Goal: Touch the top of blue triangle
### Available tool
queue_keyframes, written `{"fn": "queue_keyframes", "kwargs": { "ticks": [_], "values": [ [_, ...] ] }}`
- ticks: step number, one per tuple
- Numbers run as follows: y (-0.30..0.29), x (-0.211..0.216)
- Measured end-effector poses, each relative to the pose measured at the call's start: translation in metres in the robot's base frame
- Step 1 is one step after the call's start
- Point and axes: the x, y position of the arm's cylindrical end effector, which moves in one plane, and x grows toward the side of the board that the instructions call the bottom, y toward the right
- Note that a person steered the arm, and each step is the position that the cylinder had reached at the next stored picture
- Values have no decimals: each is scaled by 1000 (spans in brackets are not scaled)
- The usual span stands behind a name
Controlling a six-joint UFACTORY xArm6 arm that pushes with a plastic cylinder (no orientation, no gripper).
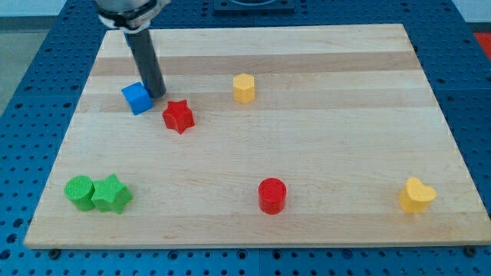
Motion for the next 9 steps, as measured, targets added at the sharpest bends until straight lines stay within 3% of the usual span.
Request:
{"fn": "queue_keyframes", "kwargs": {
  "ticks": [2, 3, 6, 7, 9],
  "values": [
    [-37, 14],
    [-15, -8],
    [30, -150],
    [28, -176],
    [20, -176]
  ]
}}
